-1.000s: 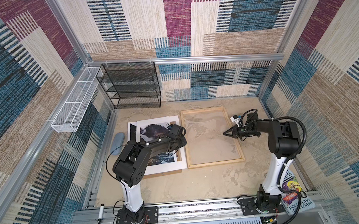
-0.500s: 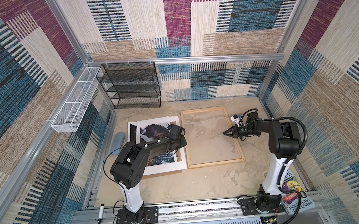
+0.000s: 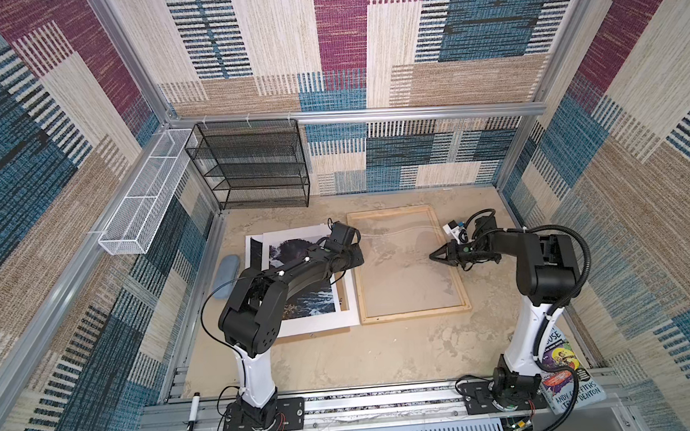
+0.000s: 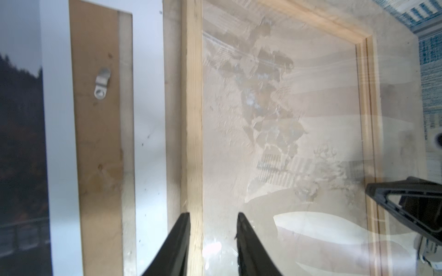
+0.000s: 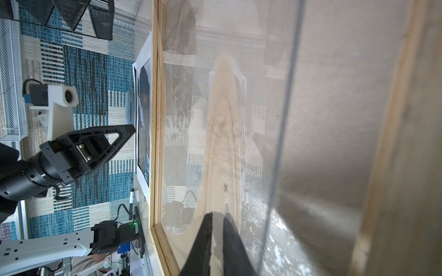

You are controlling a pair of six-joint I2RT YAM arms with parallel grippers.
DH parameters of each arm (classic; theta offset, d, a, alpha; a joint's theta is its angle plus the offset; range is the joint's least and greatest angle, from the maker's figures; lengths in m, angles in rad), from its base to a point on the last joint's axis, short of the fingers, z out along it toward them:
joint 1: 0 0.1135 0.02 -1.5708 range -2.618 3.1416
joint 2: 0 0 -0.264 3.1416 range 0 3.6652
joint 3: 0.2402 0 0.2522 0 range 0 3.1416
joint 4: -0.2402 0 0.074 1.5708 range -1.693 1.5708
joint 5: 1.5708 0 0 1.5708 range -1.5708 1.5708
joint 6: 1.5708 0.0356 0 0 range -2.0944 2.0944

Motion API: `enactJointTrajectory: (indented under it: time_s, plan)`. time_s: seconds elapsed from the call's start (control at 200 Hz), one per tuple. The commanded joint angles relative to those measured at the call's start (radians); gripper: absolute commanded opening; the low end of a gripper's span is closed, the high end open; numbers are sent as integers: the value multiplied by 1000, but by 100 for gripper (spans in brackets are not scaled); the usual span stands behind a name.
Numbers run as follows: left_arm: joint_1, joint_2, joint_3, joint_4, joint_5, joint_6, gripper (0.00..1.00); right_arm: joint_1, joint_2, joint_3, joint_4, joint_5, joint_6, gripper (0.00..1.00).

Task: Put the photo into the frame

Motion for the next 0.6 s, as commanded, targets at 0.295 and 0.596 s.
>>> enactJointTrajectory:
  time_s: [0.295,0.596]
  plan:
    - [57,193,264,-66,56,165,37,2,-15,-4,11,-1,-21,13]
    - [57,250,306,-92,-67,160,31,2,-25,-7,3,-1,-18,12]
